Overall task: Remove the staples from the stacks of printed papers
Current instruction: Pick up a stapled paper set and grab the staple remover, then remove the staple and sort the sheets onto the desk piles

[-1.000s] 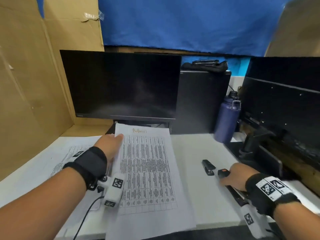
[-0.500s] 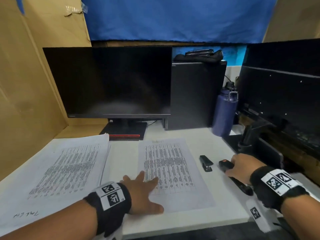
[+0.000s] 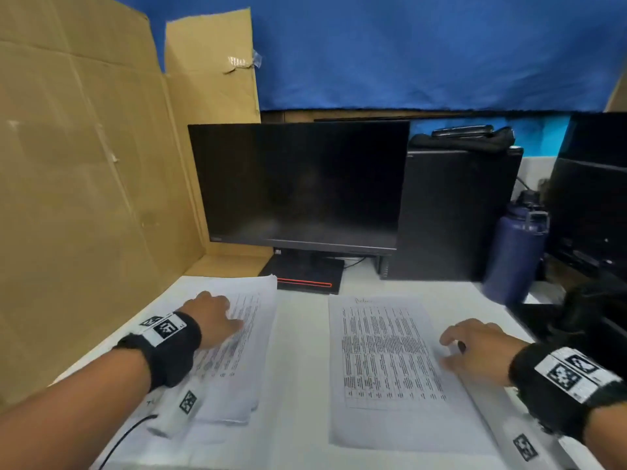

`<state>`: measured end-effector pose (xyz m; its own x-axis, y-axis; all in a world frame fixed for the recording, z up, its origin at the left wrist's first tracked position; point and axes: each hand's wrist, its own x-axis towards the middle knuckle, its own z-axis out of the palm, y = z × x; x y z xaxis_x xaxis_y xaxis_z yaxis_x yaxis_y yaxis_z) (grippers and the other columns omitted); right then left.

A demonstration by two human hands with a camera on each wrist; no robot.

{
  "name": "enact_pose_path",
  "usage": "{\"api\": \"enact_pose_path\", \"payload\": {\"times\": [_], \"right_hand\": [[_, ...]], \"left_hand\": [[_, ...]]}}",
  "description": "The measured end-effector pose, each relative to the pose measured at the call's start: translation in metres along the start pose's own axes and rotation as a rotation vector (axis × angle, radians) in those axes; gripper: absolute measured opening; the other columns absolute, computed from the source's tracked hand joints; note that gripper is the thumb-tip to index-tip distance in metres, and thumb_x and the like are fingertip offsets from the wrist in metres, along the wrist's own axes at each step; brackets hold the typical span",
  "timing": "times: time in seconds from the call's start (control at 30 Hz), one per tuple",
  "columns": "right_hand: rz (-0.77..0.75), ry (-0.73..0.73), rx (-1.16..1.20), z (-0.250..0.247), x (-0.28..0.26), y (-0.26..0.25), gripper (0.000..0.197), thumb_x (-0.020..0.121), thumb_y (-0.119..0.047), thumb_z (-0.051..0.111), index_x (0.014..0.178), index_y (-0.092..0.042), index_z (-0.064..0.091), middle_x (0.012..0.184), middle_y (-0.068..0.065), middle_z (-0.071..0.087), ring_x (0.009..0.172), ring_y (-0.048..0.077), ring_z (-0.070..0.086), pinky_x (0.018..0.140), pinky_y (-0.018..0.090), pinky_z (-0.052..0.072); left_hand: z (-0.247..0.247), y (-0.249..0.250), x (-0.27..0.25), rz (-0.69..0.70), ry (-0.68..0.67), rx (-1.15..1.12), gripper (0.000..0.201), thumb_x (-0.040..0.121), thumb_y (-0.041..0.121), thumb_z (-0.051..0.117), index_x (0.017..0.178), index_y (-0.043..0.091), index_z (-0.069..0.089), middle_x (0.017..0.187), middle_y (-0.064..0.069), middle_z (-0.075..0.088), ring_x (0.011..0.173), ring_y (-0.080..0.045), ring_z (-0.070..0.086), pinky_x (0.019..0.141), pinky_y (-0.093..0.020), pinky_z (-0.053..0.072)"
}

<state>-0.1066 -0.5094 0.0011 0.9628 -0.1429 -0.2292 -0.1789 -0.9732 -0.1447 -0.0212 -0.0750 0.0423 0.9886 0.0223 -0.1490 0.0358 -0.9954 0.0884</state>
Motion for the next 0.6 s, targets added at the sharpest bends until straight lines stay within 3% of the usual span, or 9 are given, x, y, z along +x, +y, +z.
{"api": "enact_pose_path", "payload": {"times": [0.07,0.13,0.23,0.3,0.37,0.43,0.53,0.6], "right_hand": [[0.064,0.015,-0.040,0.003,0.010,-0.004,0.039,0.091,-0.051,0.055,0.127,-0.036,0.053,0.135,-0.001,0.049,0.125,0.023,0.048,0.102,0.028,0.041],[0.094,0.040,-0.094,0.006,0.019,-0.003,0.018,0.095,-0.041,0.051,0.111,-0.031,0.052,0.133,0.001,0.057,0.121,0.021,0.056,0.094,0.023,0.043],[0.090,0.032,-0.134,0.011,0.029,0.003,0.006,0.094,-0.026,0.054,0.100,-0.027,0.053,0.117,-0.003,0.067,0.111,0.015,0.064,0.087,0.020,0.048],[0.105,0.093,-0.007,0.015,0.034,0.010,0.009,0.090,-0.017,0.058,0.096,-0.024,0.058,0.098,-0.004,0.067,0.101,0.018,0.068,0.077,0.021,0.050],[0.131,0.200,0.262,0.016,0.034,0.012,0.017,0.089,-0.004,0.059,0.095,-0.019,0.062,0.080,0.000,0.068,0.078,0.026,0.069,0.061,0.021,0.048],[0.128,0.304,0.623,0.014,0.022,0.002,0.028,0.089,0.007,0.055,0.099,-0.017,0.065,0.077,0.011,0.071,0.056,0.030,0.061,0.053,0.027,0.049],[0.153,0.271,1.297,0.008,-0.001,-0.029,0.037,0.092,0.012,0.045,0.104,-0.016,0.066,0.090,0.015,0.063,0.069,0.029,0.057,0.063,0.031,0.052],[0.170,0.153,1.725,0.005,-0.020,-0.054,0.038,0.085,0.010,0.039,0.101,-0.014,0.063,0.094,0.016,0.059,0.080,0.029,0.058,0.059,0.032,0.054]], "left_hand": [[-0.005,-0.045,0.013,-0.100,-0.059,0.089,0.060,0.096,0.057,0.049,0.137,0.015,0.057,0.141,-0.007,0.059,0.123,-0.024,0.060,0.099,-0.032,0.049],[-0.003,-0.080,0.020,-0.171,-0.102,0.149,0.063,0.094,0.060,0.052,0.133,0.012,0.060,0.135,-0.006,0.064,0.120,-0.022,0.063,0.095,-0.029,0.049],[0.008,-0.109,0.026,-0.199,-0.125,0.166,0.066,0.082,0.062,0.063,0.128,0.015,0.063,0.116,0.001,0.067,0.107,-0.019,0.066,0.090,-0.029,0.051],[0.020,-0.116,0.030,-0.191,-0.116,0.142,0.067,0.077,0.060,0.070,0.126,0.016,0.058,0.118,0.002,0.068,0.099,-0.018,0.064,0.089,-0.030,0.052],[0.027,-0.119,0.034,-0.179,-0.091,0.105,0.073,0.076,0.058,0.075,0.131,0.016,0.053,0.129,0.000,0.067,0.109,-0.019,0.065,0.095,-0.031,0.053],[0.027,-0.120,0.036,-0.181,-0.079,0.067,0.075,0.075,0.054,0.080,0.131,0.014,0.051,0.127,-0.001,0.067,0.112,-0.020,0.066,0.095,-0.033,0.054],[0.023,-0.122,0.036,-0.204,-0.056,0.055,0.065,0.075,0.040,0.082,0.126,0.012,0.054,0.121,-0.003,0.069,0.106,-0.022,0.068,0.089,-0.032,0.057],[0.021,-0.124,0.035,-0.196,-0.026,0.054,0.042,0.081,0.025,0.074,0.119,0.012,0.063,0.118,-0.003,0.071,0.103,-0.022,0.069,0.086,-0.030,0.058]]}}
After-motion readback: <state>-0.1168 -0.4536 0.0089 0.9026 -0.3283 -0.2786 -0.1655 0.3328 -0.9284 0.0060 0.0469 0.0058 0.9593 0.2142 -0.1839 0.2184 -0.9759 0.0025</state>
